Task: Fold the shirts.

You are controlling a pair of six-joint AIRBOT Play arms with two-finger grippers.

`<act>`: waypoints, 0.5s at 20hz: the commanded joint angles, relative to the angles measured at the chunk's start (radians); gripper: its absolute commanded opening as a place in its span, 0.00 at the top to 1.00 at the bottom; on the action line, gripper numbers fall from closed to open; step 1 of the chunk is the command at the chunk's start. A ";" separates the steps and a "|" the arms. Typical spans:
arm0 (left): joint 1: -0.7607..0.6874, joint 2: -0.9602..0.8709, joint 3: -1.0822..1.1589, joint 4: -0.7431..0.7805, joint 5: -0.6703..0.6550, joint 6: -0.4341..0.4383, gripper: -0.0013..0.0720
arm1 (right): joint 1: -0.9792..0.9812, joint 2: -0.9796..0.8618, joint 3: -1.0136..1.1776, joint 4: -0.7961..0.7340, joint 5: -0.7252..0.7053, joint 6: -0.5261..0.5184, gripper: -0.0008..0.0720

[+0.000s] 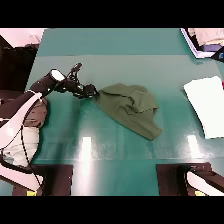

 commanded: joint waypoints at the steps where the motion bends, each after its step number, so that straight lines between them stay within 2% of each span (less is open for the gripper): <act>1: 0.001 -0.016 -0.001 0.006 0.023 -0.002 0.17 | 0.001 -0.001 0.000 0.000 0.005 0.000 0.97; 5: 0.000 -0.029 0.000 -0.033 0.043 0.000 0.20 | 0.001 -0.001 0.000 0.000 0.006 0.000 0.97; 7: 0.000 -0.029 0.000 -0.080 0.056 0.026 0.74 | 0.001 -0.001 0.000 0.000 0.008 0.000 0.97; 8: 0.000 -0.029 0.000 -0.103 0.063 0.045 0.95 | 0.001 -0.001 0.000 0.000 0.016 0.000 0.97; 10: 0.001 -0.029 0.009 -0.125 0.038 0.048 0.95 | 0.001 -0.001 0.000 0.000 0.048 0.000 0.97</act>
